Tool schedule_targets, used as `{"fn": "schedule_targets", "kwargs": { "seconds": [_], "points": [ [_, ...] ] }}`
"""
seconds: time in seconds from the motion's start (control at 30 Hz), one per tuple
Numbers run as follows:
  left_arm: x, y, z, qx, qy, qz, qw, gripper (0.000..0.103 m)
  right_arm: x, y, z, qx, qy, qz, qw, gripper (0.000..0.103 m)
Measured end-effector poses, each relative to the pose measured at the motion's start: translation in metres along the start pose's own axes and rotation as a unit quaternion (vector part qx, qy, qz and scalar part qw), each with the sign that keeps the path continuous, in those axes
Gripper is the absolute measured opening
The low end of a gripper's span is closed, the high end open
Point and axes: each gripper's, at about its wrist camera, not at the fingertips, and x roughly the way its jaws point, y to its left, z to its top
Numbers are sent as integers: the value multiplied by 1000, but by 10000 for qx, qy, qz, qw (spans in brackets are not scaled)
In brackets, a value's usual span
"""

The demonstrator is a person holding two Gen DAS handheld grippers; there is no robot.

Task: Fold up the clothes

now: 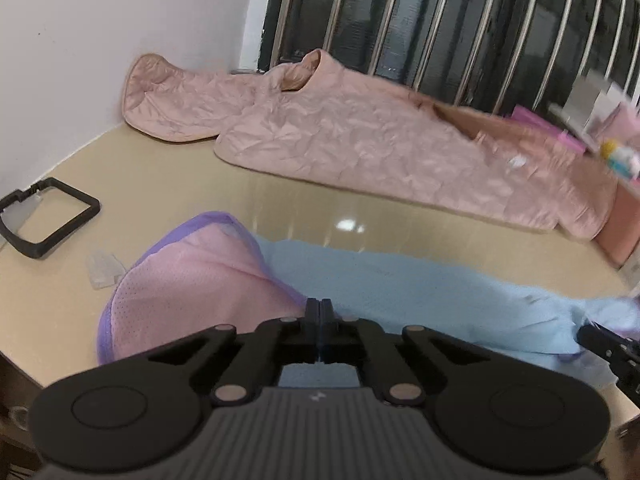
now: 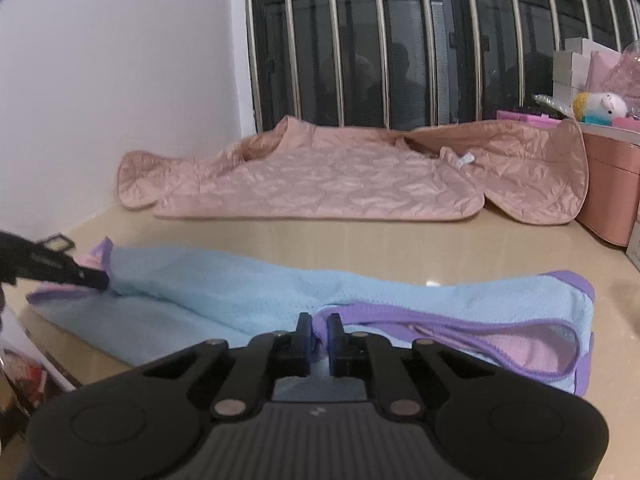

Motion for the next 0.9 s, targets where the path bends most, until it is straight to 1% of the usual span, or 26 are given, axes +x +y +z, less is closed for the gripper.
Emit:
{"fn": "schedule_targets", "kwargs": {
  "seconds": [0.07,0.13,0.2,0.23,0.27,0.3,0.33,0.37,0.4,0.47,0.5,0.53,0.57,0.6,0.67,0.77,0.9],
  "points": [
    [-15,3,4,-115,-150,-116,9998,0,-12,0,7,76,-271,19,9996,5],
    [-23,2,7,-81,-193,-153,9997,0,-24,-1,15,117,-455,85,9989,5],
    [-30,2,10,-46,-235,-190,9995,0,-33,-1,21,126,-528,180,9984,5],
    [-24,1,10,-24,-119,-150,9998,0,-34,-2,22,128,-493,200,9985,5],
    [-17,1,8,-36,31,-62,10000,7,-33,-2,20,124,-405,209,9989,5],
    [-10,1,5,-111,141,-14,9998,19,-29,-3,18,101,-261,185,9994,6],
    [-3,1,3,-188,249,34,9995,28,-22,-3,13,63,-80,108,9999,6],
    [2,2,1,-324,268,2,9991,42,-16,-4,9,32,71,13,10000,7],
    [4,3,1,-437,243,3,9988,43,-11,-4,4,15,188,-55,9998,8],
    [9,2,1,-514,200,24,9985,42,-9,-4,-2,59,232,-28,9997,10],
    [13,2,2,-504,191,25,9985,36,-9,-4,-5,79,229,-5,9997,10],
    [16,1,2,-493,203,28,9986,28,-8,-4,-6,74,230,4,9997,10],
    [18,-1,2,-482,216,31,9986,10,-7,-3,-7,48,239,-9,9997,10],
    [20,-1,3,-459,196,31,9987,1,-5,-3,-7,27,243,-33,9997,10],
    [21,-1,4,-463,156,5,9988,1,-1,-3,-7,23,237,-56,9997,8],
    [9,3,11,-616,31,-198,9979,0,-2,-3,-3,104,98,-71,9999,6],
    [-5,3,20,-642,-3,-406,9971,0,-13,-5,6,243,-126,97,9996,5]
  ]
}}
